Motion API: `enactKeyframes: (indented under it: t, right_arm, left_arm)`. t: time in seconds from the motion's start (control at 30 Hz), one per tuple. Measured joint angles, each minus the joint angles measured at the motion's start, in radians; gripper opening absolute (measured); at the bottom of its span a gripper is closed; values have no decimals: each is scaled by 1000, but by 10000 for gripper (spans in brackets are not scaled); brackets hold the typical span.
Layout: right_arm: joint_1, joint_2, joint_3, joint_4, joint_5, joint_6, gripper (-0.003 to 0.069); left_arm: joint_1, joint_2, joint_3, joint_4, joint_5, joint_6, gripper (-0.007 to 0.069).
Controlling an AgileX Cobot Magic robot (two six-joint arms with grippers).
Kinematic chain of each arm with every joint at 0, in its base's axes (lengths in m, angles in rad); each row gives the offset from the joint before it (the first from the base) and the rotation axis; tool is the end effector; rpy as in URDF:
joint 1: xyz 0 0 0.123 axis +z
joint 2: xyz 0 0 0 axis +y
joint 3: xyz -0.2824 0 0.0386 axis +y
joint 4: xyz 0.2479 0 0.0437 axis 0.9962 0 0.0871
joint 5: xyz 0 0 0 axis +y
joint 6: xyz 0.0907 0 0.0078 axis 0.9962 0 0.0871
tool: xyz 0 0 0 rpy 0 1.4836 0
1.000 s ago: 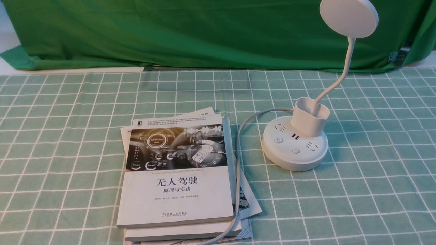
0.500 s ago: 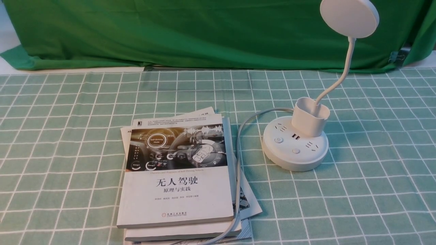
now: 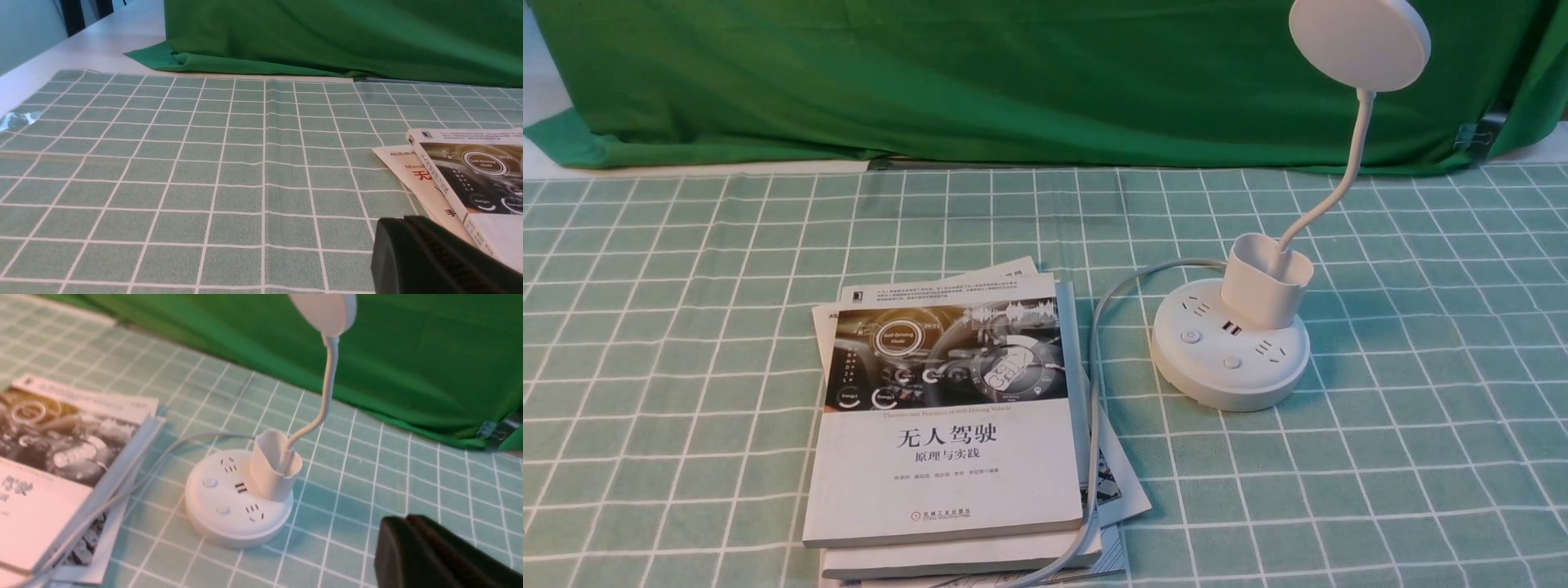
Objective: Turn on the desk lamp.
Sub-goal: Use the right arm to press the button switch on the lamp holder
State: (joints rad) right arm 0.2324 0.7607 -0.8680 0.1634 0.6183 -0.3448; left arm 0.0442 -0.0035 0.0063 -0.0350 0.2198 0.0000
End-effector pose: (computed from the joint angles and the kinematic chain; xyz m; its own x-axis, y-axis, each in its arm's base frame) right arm 0.1407 0.0421 0.3788 -0.3201 -0.2903 -0.9018 -0.3889 0.9083 -0.1543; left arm 0.0556 0.0018 0.1912 -0.1334 -0.0401 -0.9903 -0.0412 0.9985 -0.0349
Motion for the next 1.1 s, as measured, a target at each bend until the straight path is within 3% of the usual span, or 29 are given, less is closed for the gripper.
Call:
enactKeyframes:
  t: [0.2, 0.47, 0.6, 0.73, 0.97, 1.1]
  right_arm:
    - [30, 171, -20, 15, 29, -18, 33]
    - [256, 347, -20, 17, -98, -42, 33]
    - [333, 398, 10, 17, -284, -16, 33]
    - [337, 399, 116, 16, -483, 39, 33]
    - [337, 418, 392, 20, -991, 110, 33]
    - [327, 491, 454, 107, -1157, 117, 33]
  left_arm:
    - [0, 0, 0, 0, 0, 0, 21]
    - [0, 0, 0, 0, 0, 0, 21]
    - [0, 0, 0, 0, 0, 0, 21]
    - [0, 0, 0, 0, 0, 0, 21]
    - [0, 0, 0, 0, 0, 0, 21]
    - [0, 0, 0, 0, 0, 0, 21]
